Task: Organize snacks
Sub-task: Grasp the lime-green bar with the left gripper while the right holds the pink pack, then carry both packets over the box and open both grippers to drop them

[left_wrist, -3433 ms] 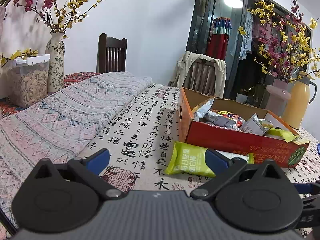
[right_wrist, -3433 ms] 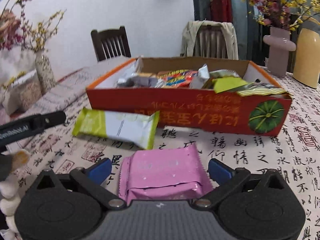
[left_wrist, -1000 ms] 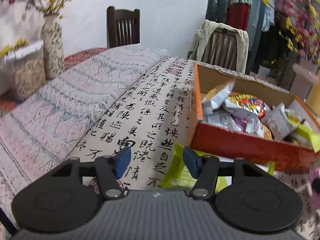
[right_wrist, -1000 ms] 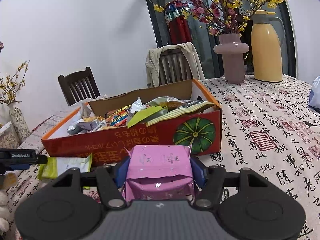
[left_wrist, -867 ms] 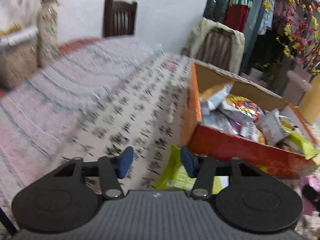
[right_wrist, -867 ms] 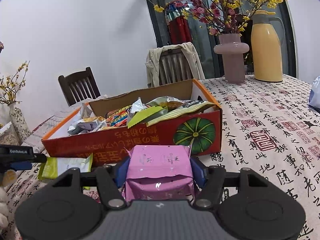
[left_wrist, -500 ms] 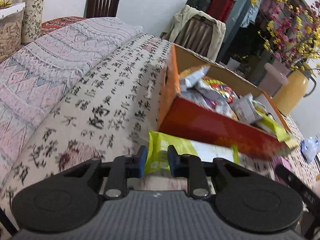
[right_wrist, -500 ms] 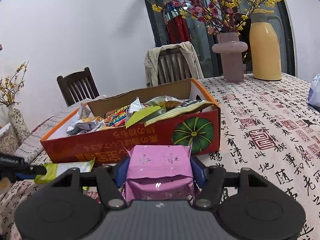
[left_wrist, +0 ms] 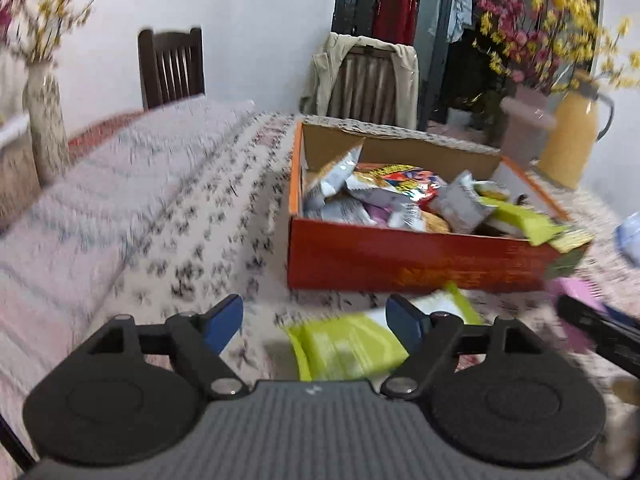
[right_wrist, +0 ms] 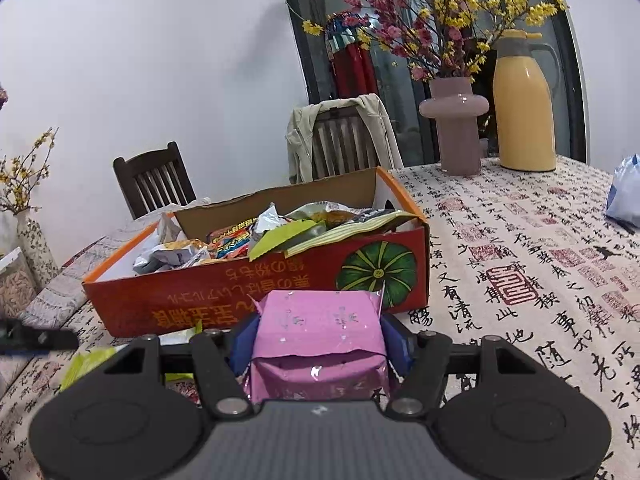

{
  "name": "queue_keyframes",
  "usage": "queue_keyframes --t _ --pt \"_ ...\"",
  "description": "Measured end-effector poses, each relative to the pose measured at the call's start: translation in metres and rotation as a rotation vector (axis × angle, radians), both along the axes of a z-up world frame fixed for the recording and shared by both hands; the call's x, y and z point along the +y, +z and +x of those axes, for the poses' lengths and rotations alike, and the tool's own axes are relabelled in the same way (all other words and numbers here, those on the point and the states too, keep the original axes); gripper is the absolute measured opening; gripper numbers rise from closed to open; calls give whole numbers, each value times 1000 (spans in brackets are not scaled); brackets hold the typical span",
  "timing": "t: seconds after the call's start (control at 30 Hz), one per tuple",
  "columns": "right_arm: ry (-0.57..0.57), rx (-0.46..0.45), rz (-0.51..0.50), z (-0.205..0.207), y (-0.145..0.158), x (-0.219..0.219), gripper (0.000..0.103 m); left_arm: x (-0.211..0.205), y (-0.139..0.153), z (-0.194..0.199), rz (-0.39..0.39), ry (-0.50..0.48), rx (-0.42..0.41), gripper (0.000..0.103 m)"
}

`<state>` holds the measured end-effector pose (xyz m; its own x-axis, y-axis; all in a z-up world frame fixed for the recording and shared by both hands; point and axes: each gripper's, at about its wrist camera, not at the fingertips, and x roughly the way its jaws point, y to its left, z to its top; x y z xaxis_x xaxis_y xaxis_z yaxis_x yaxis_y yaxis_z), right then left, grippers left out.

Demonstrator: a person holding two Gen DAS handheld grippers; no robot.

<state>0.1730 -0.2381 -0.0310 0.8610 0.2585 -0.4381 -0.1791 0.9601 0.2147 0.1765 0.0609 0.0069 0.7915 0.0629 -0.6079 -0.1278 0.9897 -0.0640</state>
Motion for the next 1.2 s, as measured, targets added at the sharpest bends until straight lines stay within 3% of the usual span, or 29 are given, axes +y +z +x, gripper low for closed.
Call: queue_keyframes --t 0.1,0.17,0.23,0.27,0.43,0.5,0.57,0.73,0.9,0.93,1.03,1.2 --pt "5 -5 1 -7 1 -3 64 -5 -7 21 21 19 31 65" --pt "7 -4 3 -11 1 -4 64 -6 -14 33 29 28 62 40" --pt "10 0 5 -15 1 -6 64 -6 -23 39 22 28 110 24" --pt "14 2 5 -17 1 -7 64 -6 -27 37 21 18 127 23" --pt "27 7 17 -27 0 -14 64 -15 -28 7 4 -54 142 24" --pt "25 5 24 -30 0 -16 64 -22 -23 -5 -7 -87 122 29" --pt "21 3 30 -32 0 -17 64 -27 -17 -11 -19 -99 89 45" --pt "13 -4 32 -38 2 -22 64 -44 -10 -13 -46 -104 46 73" --pt "3 4 36 -42 0 -29 64 -67 -22 -9 -23 -106 82 73" --pt "2 5 37 -43 0 -30 64 -71 -26 -9 -6 -98 92 70" --pt "5 4 39 -46 0 -32 64 -79 -34 -8 16 -96 123 42" --pt "16 1 35 -50 -1 -31 64 -80 -31 -17 16 -98 95 40"
